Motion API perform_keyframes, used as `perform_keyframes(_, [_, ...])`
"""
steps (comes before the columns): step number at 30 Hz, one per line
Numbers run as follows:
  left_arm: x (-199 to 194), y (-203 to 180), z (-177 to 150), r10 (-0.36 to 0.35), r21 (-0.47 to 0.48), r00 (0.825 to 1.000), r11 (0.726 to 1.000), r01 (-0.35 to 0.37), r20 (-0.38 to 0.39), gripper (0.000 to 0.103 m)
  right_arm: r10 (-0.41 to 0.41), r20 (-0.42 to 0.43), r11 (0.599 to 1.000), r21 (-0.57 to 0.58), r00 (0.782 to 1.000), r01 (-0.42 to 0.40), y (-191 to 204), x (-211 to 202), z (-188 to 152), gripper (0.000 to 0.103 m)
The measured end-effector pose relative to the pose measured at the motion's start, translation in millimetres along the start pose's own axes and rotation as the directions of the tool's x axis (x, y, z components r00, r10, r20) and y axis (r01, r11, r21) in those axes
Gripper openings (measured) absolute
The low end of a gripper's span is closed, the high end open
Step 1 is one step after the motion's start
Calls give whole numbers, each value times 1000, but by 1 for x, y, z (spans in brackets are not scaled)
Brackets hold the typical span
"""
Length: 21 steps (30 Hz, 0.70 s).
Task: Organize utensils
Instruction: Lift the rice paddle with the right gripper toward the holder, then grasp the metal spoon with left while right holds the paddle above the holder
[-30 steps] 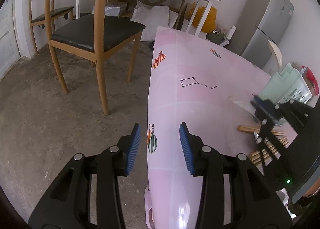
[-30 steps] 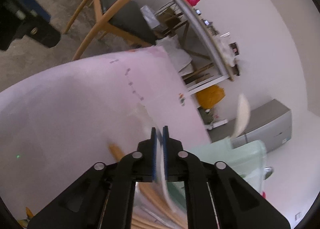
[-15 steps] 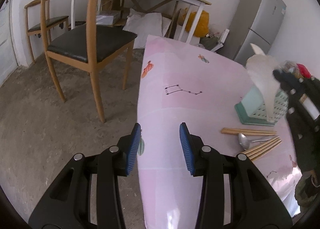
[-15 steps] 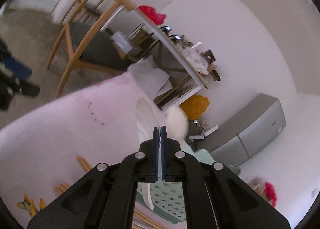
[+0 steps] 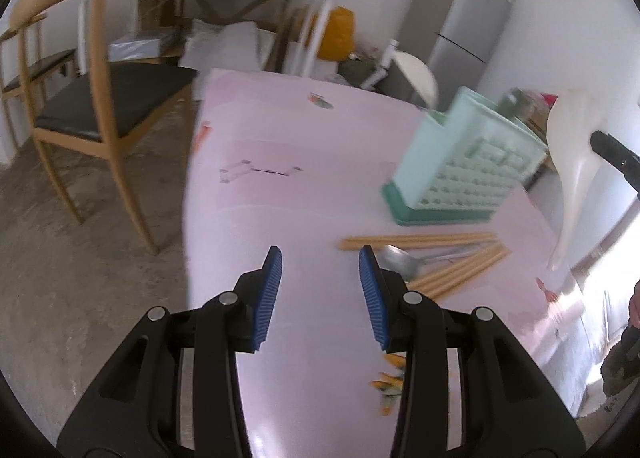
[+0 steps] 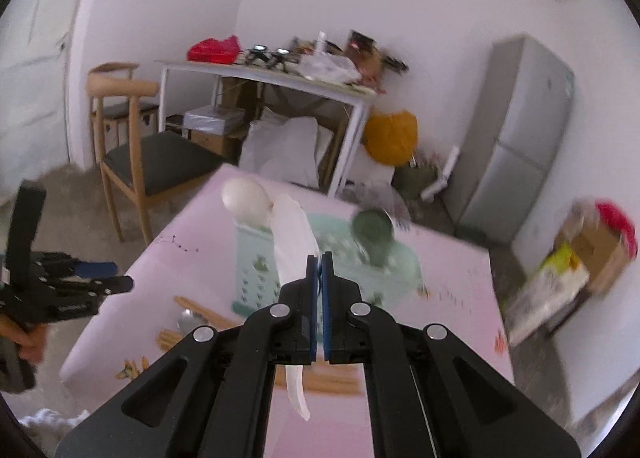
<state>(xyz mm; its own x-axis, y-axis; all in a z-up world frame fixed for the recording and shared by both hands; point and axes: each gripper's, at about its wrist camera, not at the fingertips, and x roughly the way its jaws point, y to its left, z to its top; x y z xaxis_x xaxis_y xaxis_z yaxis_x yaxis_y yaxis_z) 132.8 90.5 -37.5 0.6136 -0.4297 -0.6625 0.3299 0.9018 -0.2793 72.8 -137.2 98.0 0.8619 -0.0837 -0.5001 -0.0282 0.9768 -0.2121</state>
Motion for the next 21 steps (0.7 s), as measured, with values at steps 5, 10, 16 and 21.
perform_keyframes(5, [20,-20,0,-73,-3,995,997,73,-70,38,-17,-45,998,67,999,20,-20,-1,-23,2])
perform_keyframes(10, [36,-22,2,-146,-79,980,988,136,-137,37,-18,-74,991,134,997,28,-44,4,-42,2])
perform_keyframes(16, [51,-14,8,-272,-257,944,941,220,-189,34,-8,-65,981,191,998,20,-65,7,-53,2])
perform_keyframes(21, [61,-9,7,-276,-339,933,922,189,-232,30,4,-53,974,228,999,8,-81,10,-61,2])
